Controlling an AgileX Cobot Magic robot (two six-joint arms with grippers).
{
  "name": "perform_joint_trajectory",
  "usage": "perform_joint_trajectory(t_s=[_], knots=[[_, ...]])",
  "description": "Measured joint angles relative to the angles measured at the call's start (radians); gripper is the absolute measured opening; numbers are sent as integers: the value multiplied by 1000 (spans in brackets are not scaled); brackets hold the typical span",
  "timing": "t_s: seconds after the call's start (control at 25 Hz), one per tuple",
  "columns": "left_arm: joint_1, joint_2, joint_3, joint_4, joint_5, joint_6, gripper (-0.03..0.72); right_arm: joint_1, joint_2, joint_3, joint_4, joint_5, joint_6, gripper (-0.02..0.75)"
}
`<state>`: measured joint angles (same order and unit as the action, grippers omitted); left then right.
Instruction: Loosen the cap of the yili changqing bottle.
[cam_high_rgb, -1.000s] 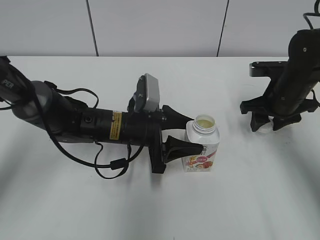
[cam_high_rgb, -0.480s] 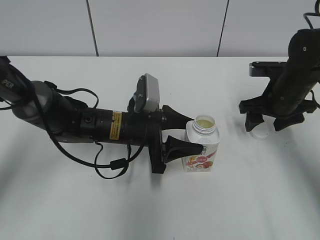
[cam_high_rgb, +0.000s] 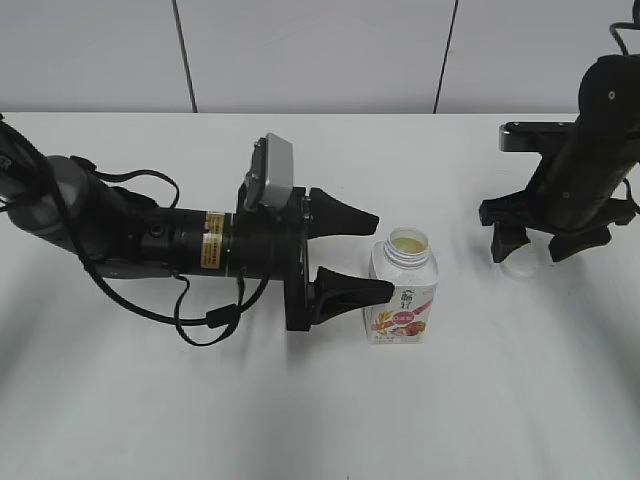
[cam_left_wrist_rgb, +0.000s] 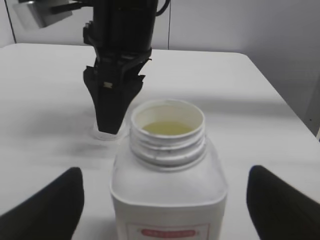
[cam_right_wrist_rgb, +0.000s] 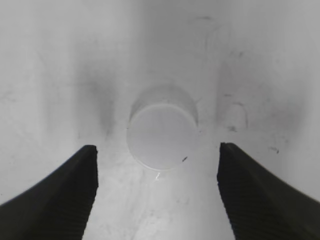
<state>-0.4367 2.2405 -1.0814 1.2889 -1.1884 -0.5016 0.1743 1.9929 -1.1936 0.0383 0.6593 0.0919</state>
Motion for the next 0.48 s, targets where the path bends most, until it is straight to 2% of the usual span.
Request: perform_joint_trajectory(t_s=[0.2,0.48], knots=[[40,-6,0,65,-8,-8,592,0,-41,-13,0,18,0,585],[102,-98,0,257,37,-113,589,0,-106,-45,0,48,-1,586]])
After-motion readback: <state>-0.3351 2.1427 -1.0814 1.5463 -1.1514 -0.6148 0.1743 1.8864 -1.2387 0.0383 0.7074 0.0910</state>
